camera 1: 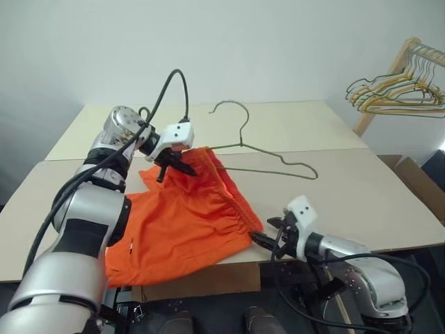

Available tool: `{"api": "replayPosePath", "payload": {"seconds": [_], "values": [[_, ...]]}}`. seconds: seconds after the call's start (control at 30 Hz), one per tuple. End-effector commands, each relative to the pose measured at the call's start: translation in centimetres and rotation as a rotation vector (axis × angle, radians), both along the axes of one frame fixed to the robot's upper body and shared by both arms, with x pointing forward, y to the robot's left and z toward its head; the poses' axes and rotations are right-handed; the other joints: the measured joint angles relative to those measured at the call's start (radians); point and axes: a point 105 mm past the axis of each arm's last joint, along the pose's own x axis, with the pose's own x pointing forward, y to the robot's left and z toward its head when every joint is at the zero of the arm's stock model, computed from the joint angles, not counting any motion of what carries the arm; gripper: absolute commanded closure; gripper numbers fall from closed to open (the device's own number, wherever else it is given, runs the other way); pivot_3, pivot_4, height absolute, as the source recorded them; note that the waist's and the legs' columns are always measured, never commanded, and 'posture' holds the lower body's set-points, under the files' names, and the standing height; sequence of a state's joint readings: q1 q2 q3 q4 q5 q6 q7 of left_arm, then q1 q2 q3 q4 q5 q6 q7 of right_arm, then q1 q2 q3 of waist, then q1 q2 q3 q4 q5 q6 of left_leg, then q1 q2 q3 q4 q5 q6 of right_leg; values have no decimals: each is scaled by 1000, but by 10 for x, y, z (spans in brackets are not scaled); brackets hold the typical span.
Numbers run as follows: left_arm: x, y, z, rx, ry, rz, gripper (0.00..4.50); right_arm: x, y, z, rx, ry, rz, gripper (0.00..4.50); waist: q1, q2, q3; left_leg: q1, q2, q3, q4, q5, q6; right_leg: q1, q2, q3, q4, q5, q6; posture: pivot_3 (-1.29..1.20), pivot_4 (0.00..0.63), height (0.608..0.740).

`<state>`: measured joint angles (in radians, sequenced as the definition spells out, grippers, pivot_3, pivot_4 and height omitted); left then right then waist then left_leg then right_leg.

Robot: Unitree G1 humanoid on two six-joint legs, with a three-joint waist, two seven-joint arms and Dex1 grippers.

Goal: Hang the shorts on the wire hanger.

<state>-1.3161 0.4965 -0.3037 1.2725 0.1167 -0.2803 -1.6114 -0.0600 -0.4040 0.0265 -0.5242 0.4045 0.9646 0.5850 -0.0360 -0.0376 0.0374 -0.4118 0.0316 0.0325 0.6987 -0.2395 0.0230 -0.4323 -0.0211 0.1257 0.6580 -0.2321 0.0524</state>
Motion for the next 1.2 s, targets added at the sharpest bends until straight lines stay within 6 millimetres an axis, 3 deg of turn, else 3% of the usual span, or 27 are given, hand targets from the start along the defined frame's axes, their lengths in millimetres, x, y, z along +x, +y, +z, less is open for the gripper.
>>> {"api": "replayPosePath", "payload": {"seconds": [0.03, 0.1, 0.2, 0.4, 0.53, 0.57, 0.93, 1.2], "values": [[2, -3, 15, -27, -42, -10, 4500, -1, 6, 3, 29, 3, 23, 49, 2, 0, 0, 0, 0, 0, 0, 0, 0, 0, 0, 0, 0, 0, 0, 53, 0, 740], [2, -2, 15, -28, -42, -8, 4500, 1, 7, 0, 38, 30, 5, 49, 2, 0, 0, 2, 0, 0, 0, 0, 0, 1, 0, -1, 0, 0, 0, 52, 0, 740], [2, -1, 14, -28, -41, -6, 4500, 6, 11, -4, 66, 46, -22, 684, 1, 0, 0, 6, 0, -1, 0, 0, 0, 6, 0, -1, 0, 0, 0, 51, 0, 740], [2, -1, 14, -28, -39, -6, 4500, 11, 15, -3, 120, 44, -56, 2812, -1, 0, 0, 6, 1, -2, -1, 0, 0, 6, 0, -2, -1, 0, 0, 52, 0, 740], [1, 1, 12, -26, -38, -4, 4500, 8, 7, 4, 130, 20, -46, 4294, -1, 0, 0, 5, 0, -2, -1, 0, 0, 6, 0, -2, -2, 0, 1, 50, 0, 740], [1, 1, 11, -25, -37, -4, 4500, 8, 5, 5, 124, 17, -46, 4481, -1, 0, 0, 6, 0, -2, -1, 0, 0, 6, 0, -2, -2, 0, 1, 50, 0, 740], [-5, 31, 6, 27, -93, -8, 4500, 10, -73, 33, -100, 33, 69, 4481, 4, 0, 0, 6, 0, -2, -1, 0, 0, 7, 0, -2, -3, -1, 1, 68, 0, 740], [-13, 52, -17, 146, -74, -30, 4500, 22, -103, 49, -233, 10, 113, 4481, 22, 0, 0, 7, 0, -2, -1, 0, 0, 7, 0, -2, -2, -1, 0, 74, 0, 740]]}}
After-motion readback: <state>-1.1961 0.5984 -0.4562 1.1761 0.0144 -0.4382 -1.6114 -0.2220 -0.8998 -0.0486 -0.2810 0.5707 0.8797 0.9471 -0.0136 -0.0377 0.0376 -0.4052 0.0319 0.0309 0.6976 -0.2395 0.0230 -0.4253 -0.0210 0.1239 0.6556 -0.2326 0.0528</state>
